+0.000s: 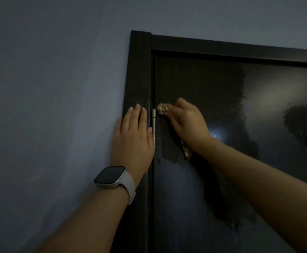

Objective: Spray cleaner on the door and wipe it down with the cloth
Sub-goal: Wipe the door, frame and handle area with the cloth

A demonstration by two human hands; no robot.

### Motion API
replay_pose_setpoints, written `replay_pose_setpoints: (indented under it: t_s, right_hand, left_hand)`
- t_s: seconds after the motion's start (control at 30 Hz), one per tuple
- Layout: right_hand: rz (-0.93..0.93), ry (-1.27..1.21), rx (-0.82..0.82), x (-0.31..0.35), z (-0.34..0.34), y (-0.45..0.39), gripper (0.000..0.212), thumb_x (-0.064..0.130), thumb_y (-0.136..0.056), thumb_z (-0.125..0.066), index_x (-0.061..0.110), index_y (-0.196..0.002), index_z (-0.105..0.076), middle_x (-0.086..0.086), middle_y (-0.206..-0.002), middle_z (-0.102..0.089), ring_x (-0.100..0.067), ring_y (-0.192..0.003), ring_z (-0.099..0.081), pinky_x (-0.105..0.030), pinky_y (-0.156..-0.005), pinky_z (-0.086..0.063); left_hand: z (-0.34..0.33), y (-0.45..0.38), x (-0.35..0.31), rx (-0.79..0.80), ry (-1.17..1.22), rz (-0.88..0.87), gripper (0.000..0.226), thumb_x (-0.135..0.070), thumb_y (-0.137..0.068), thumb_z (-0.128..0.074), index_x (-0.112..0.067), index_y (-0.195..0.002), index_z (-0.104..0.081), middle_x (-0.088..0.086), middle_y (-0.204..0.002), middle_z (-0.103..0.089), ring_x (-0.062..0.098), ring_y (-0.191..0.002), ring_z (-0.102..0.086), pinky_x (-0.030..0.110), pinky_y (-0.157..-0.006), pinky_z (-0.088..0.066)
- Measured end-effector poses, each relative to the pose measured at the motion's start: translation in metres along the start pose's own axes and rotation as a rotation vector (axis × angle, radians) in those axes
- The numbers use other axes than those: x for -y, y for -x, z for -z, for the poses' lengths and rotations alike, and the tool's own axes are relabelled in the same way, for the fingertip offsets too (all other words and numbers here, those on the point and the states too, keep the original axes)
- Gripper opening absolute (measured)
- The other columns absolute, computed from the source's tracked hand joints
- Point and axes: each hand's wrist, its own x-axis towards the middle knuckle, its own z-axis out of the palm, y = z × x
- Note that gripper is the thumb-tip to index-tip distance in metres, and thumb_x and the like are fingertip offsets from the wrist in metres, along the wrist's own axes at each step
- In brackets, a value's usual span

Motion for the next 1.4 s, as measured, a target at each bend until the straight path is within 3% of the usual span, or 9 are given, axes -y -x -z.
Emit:
replay_pose_setpoints:
  t_s: [0.27, 0.4, 0.53, 0.63, 0.73, 0.93, 1.23, 1.3, 1.4]
  right_hand:
    - [-0.040, -0.040, -0.061, 0.027, -0.005, 0.025, 0.028, 0.024, -0.099, -0.047, 0.012, -0.114, -0.067, 0.001, -0.082, -0.046, -0.010, -0.067, -0.044, -0.029, -0.060, -0.042]
    - [-0.007, -0.067, 0.051, 0.048, 0.005, 0.087, 0.026, 0.023, -0.100, -0.049, 0.013, -0.118, -0.064, -0.001, -0.085, -0.049, -0.013, -0.071, -0.047, -0.034, -0.063, -0.043]
    - [0.106, -0.075, 0.155, 0.067, 0.019, 0.156, 0.033, 0.026, -0.101, -0.043, 0.010, -0.122, -0.063, -0.001, -0.087, -0.051, -0.015, -0.073, -0.047, -0.027, -0.064, -0.033]
    - [0.214, -0.068, 0.260, 0.070, 0.030, 0.187, 0.035, 0.025, -0.099, -0.046, 0.011, -0.126, -0.062, -0.003, -0.092, -0.058, -0.018, -0.076, -0.054, -0.030, -0.064, -0.040]
    - [0.232, -0.044, 0.218, 0.055, 0.029, 0.159, 0.035, 0.028, -0.099, -0.042, 0.014, -0.121, -0.066, -0.004, -0.086, -0.055, -0.019, -0.074, -0.049, -0.031, -0.065, -0.033]
    - [-0.048, 0.000, 0.045, 0.033, 0.012, 0.069, 0.028, 0.023, -0.098, -0.049, 0.009, -0.115, -0.067, -0.007, -0.084, -0.053, -0.020, -0.068, -0.050, -0.043, -0.061, -0.045]
    - [0.369, -0.033, 0.357, 0.065, 0.044, 0.220, 0.036, 0.022, -0.095, -0.053, 0.012, -0.130, -0.058, -0.005, -0.103, -0.061, -0.021, -0.086, -0.056, -0.032, -0.069, -0.042]
    - [0.378, -0.015, 0.343, 0.046, 0.043, 0.200, 0.032, 0.023, -0.097, -0.049, 0.013, -0.125, -0.061, -0.008, -0.097, -0.062, -0.024, -0.081, -0.056, -0.034, -0.066, -0.040]
    - [0.195, 0.031, 0.162, 0.010, 0.040, 0.143, 0.027, 0.023, -0.099, -0.047, 0.011, -0.111, -0.067, -0.013, -0.083, -0.057, -0.031, -0.069, -0.054, -0.038, -0.060, -0.038]
  left_hand:
    - [0.003, 0.011, 0.000, -0.013, 0.022, -0.007, 0.058, -0.033, -0.096, -0.021, -0.008, -0.147, -0.034, 0.013, -0.155, -0.032, 0.027, -0.143, -0.028, 0.045, -0.118, -0.022]
    - [0.008, 0.036, -0.003, -0.016, -0.021, -0.019, 0.057, -0.030, -0.097, -0.026, -0.007, -0.148, -0.031, 0.013, -0.153, -0.036, 0.027, -0.142, -0.031, 0.045, -0.117, -0.020]
    - [0.012, 0.070, -0.007, 0.047, -0.029, -0.018, 0.055, -0.031, -0.098, -0.026, -0.008, -0.148, -0.033, 0.012, -0.155, -0.032, 0.027, -0.143, -0.028, 0.045, -0.118, -0.019]
    - [0.015, 0.097, -0.011, 0.082, -0.026, -0.013, 0.056, -0.031, -0.098, -0.026, -0.007, -0.148, -0.031, 0.013, -0.156, -0.028, 0.026, -0.145, -0.024, 0.045, -0.118, -0.021]
    - [0.015, 0.105, -0.011, 0.094, -0.026, -0.011, 0.056, -0.032, -0.099, -0.026, -0.008, -0.150, -0.028, 0.012, -0.158, -0.025, 0.025, -0.146, -0.021, 0.045, -0.119, -0.019]
    - [0.014, 0.105, -0.010, 0.097, -0.012, -0.011, 0.055, -0.030, -0.099, -0.027, -0.009, -0.150, -0.027, 0.011, -0.158, -0.024, 0.025, -0.147, -0.020, 0.046, -0.119, -0.020]
    - [0.018, 0.105, -0.011, 0.122, -0.029, -0.013, 0.055, -0.032, -0.100, -0.025, -0.010, -0.150, -0.025, 0.010, -0.159, -0.022, 0.025, -0.147, -0.017, 0.044, -0.120, -0.015]
    - [0.017, 0.105, -0.010, 0.116, -0.037, -0.017, 0.055, -0.032, -0.100, -0.026, -0.010, -0.150, -0.025, 0.011, -0.159, -0.022, 0.025, -0.147, -0.018, 0.045, -0.120, -0.015]
    - [0.017, 0.105, -0.009, 0.110, -0.036, -0.021, 0.055, -0.032, -0.100, -0.025, -0.010, -0.151, -0.024, 0.010, -0.159, -0.021, 0.024, -0.147, -0.017, 0.045, -0.120, -0.015]
